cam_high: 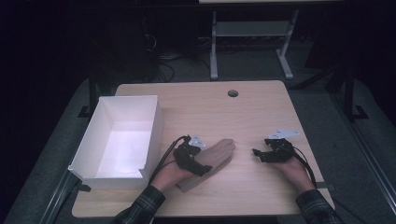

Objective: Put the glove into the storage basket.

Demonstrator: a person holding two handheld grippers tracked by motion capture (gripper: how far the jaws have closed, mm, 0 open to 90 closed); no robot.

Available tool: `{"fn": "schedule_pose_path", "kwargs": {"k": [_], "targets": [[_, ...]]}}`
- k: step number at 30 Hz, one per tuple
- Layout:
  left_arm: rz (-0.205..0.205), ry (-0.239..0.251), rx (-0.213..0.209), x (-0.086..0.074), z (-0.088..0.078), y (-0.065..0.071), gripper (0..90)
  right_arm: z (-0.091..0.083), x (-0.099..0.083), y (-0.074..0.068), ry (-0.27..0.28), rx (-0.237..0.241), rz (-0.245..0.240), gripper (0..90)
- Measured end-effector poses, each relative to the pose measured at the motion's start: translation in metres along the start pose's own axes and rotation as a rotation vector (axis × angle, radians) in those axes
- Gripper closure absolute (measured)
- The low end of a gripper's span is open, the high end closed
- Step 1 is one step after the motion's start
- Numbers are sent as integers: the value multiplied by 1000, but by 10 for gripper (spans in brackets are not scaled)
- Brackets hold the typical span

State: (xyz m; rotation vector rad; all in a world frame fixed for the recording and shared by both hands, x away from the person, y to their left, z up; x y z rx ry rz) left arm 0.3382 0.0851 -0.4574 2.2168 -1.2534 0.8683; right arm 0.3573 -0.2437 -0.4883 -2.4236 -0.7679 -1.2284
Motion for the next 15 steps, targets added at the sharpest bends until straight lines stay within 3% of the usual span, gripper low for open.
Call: {"fn": "schedule_pose_path", "kwargs": {"k": [10,15], "targets": [[31,-22,1,-4,11,7,130,0,0,0,0,2,-2,275],[66,-34,28,-6,15,12,123,0,0,0,2,4,-3,272]]}}
Point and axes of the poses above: each handheld gripper's, and its own axes: z roughly forward along the jaws, x roughly out of its top, y roughly to its right, the point moved 1 cm from there along z, roughly forward along the jaws, and after that the axes turned 7 degrees about y, right-handed, at the moved point
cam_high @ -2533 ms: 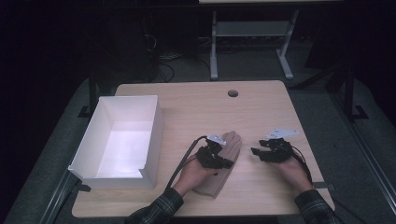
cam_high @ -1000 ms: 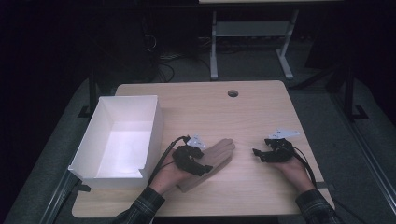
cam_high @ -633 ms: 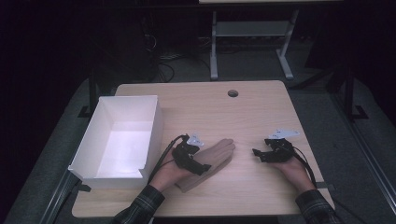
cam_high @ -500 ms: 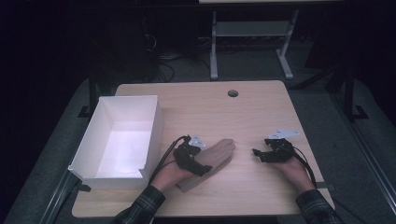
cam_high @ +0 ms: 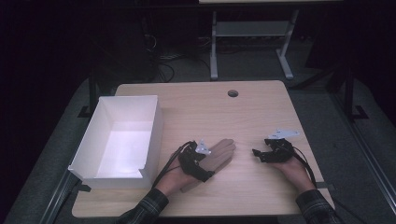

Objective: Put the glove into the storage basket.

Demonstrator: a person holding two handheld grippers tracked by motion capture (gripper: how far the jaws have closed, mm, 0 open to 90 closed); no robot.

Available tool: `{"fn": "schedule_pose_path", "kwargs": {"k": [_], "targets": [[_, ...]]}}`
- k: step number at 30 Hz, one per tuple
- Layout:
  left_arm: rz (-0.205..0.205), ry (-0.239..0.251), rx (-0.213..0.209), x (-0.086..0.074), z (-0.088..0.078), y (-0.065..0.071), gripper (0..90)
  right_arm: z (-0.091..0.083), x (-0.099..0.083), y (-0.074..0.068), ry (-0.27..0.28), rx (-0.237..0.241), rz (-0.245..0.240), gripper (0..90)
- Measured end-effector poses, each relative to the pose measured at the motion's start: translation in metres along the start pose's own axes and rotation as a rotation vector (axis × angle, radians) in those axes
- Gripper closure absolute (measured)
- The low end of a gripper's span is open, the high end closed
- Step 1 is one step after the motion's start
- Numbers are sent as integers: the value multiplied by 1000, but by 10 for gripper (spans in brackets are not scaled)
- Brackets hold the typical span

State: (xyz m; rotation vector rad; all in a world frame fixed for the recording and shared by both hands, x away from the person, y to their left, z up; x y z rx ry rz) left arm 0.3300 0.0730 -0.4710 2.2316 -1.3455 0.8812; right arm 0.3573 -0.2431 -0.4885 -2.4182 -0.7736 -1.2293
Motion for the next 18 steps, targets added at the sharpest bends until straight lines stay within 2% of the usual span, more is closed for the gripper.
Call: {"fn": "schedule_pose_path", "kwargs": {"k": [3,5,10,11,14,16,18], "targets": [[-6,5,-2,-1,0,-1,123,0,0,0,0,0,1,272],[-26,12,-5,-3,0,-1,124,0,0,0,0,0,0,271],[-27,10,-4,-2,-1,1,149,0,0,0,1,-1,0,271],[-14,2,-12,-2,-2,1,184,0,0,0,1,-2,1,271],[5,-5,-43,1,-5,5,363,0,0,-1,2,-2,1,271],[8,-11,-68,2,-7,8,508,0,0,-1,2,-2,1,271],[-7,-29,-75,5,-7,10,608,0,0,-1,2,-1,1,271]]}}
Point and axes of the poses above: each handheld gripper's, and its own axes: z roughly forward along the jaws, x roughly out of its top, y roughly to its right, the point moved 1 cm from there along z, roughly forward along the jaws, and after that the axes turned 7 degrees about y, right-handed, at the moved point
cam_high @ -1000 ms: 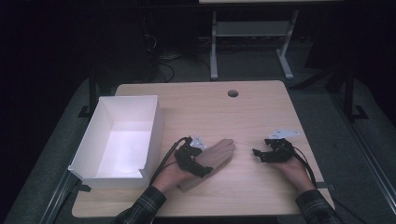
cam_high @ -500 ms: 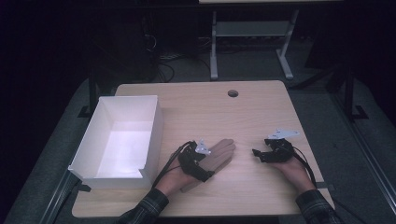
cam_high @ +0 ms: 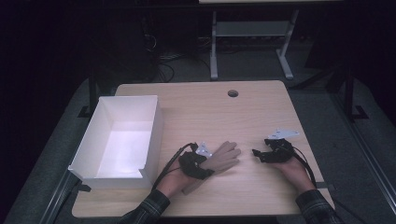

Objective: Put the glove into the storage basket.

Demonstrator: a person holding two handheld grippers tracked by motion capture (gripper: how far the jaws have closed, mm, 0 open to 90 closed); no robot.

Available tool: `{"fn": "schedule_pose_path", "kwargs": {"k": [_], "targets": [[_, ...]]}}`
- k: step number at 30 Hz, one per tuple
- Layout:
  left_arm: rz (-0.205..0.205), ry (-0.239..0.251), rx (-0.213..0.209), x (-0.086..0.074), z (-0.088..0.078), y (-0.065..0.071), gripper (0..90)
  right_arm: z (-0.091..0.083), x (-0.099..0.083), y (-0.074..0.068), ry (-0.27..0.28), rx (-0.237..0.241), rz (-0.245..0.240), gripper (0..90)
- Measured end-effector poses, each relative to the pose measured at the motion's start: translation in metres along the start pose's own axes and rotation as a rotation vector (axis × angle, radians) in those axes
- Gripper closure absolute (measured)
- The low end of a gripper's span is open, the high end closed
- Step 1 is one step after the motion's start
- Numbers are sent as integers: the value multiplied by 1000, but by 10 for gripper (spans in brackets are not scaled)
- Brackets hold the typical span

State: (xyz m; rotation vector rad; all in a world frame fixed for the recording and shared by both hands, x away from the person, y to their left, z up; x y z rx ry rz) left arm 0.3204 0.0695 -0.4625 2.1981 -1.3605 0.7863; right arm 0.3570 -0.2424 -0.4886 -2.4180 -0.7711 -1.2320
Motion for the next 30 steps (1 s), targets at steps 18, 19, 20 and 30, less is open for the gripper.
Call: {"fn": "schedule_pose_path", "kwargs": {"k": [18,19,20,30], "targets": [[-70,22,-47,11,-10,-8,668,0,0,0,-1,0,2,270],[-79,29,-50,12,-12,-8,668,0,0,0,-2,-1,3,270],[-86,36,-53,14,-12,-9,668,0,0,0,-2,0,3,270],[-138,72,-49,33,-31,-13,667,0,0,0,-3,0,3,270]]}}
Point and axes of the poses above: each handheld gripper's, and its own axes: z roughly forward along the jaws, x roughly out of its top, y roughly to its right, the point moved 1 cm from there along z, roughly forward along the jaws, and after that the axes turned 7 degrees about y, right-handed, at the moved point
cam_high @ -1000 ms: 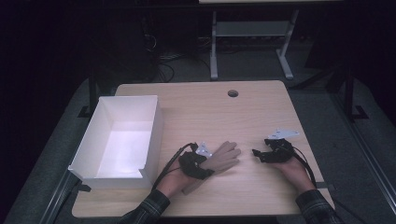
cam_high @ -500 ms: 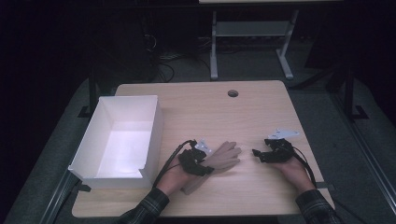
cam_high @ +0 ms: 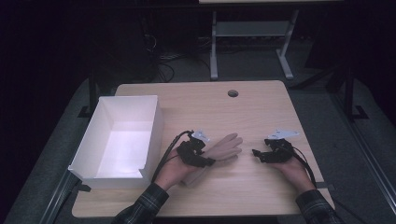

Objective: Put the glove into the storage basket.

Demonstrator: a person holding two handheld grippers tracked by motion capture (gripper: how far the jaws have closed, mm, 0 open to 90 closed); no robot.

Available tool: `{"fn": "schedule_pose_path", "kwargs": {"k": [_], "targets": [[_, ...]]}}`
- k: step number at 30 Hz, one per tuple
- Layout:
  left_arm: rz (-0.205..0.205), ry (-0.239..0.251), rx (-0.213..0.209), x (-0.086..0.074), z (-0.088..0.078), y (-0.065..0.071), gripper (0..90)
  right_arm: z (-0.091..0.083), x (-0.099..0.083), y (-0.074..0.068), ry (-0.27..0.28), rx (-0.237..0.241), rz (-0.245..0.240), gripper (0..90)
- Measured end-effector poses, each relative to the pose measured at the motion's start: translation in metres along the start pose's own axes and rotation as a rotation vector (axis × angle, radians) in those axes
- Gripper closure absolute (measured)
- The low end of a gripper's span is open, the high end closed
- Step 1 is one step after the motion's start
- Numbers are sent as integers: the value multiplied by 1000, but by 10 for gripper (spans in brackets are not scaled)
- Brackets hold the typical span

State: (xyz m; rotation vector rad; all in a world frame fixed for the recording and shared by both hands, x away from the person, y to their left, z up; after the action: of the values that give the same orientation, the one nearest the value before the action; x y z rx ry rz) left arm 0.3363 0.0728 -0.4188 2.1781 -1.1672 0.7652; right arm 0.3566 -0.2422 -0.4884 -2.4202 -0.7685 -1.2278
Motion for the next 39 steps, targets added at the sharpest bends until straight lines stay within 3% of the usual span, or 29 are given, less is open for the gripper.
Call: {"fn": "schedule_pose_path", "kwargs": {"k": [20,34,39], "targets": [[-24,41,25,41,-45,-3,668,0,0,0,-2,1,1,269],[-10,77,92,57,-88,-17,666,0,0,0,-2,2,0,268],[-29,91,126,58,-106,-25,667,0,0,0,1,1,2,268]]}}
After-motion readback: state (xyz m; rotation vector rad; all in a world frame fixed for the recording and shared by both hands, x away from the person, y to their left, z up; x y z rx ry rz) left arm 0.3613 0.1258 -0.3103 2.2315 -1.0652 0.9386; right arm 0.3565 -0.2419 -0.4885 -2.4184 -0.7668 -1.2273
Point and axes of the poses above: each handheld gripper's, and its own axes: z roughly forward along the jaws, x roughly out of its top, y roughly to its right, the point moved 1 cm from there along z, roughly forward along the jaws, and after that the axes turned 7 degrees about y, right-handed, at the moved point
